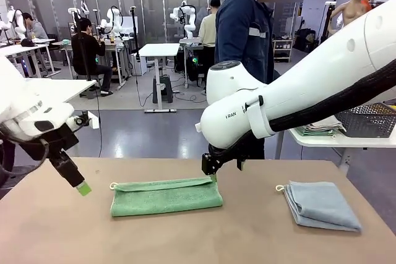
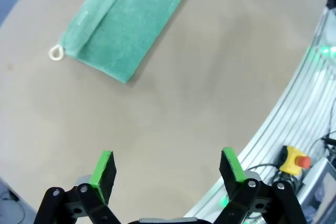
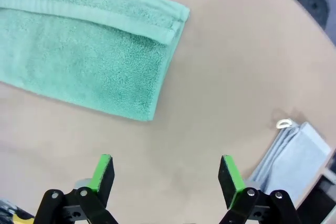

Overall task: Fold the towels and place them in the basket.
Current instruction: When a person lays out a Towel with hook on the table, fold it in half twice.

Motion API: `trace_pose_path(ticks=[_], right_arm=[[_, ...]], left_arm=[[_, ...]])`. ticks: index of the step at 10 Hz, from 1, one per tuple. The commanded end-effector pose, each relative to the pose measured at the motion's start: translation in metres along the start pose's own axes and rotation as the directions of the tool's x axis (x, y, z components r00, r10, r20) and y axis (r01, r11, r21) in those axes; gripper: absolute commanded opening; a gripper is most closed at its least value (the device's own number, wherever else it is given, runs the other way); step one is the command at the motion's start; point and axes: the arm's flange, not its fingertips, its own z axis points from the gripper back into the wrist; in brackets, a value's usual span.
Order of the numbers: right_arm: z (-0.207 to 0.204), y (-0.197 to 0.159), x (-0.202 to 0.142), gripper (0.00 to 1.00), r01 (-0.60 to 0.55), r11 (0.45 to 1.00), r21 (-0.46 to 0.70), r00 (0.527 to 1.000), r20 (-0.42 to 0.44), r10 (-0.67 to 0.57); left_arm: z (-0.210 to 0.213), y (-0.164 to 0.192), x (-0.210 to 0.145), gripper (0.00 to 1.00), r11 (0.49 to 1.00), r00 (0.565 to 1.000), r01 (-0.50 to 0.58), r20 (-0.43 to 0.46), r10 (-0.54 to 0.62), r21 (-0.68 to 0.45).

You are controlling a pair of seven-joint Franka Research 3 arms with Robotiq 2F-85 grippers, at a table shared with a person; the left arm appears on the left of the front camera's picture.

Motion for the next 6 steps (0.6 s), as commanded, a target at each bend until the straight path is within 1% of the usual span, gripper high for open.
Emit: trace_pose_path(ticks=[1, 2, 3, 4, 6], right_arm=[[-0.027, -0.018, 0.008, 1.0, 0.164, 0.976, 0.145, 0.986, -0.009, -0.164], [-0.04, -0.023, 0.011, 1.0, 0.227, 0.955, 0.193, 0.973, -0.007, -0.23], [-0.051, -0.024, 0.016, 1.0, 0.26, 0.943, 0.208, 0.965, -0.013, -0.263], [-0.064, -0.025, 0.021, 1.0, 0.276, 0.935, 0.224, 0.96, -0.024, -0.278], [-0.081, -0.025, 0.031, 1.0, 0.319, 0.925, 0.205, 0.946, -0.016, -0.323]], left_arm=[[0.071, -0.028, 0.004, 1.0, 0.996, 0.999, 0.017, -0.047, -0.013, 0.084], [0.109, -0.042, 0.007, 1.0, 0.996, 0.999, 0.024, -0.044, -0.021, 0.081], [0.146, -0.053, 0.008, 1.0, 0.997, 0.999, 0.007, -0.04, -0.003, 0.08], [0.183, -0.063, 0.004, 1.0, 0.997, 1.0, 0.03, -0.012, -0.029, 0.076], [0.252, -0.078, -0.01, 1.0, 0.997, 1.0, 0.024, 0.013, -0.025, 0.074]])
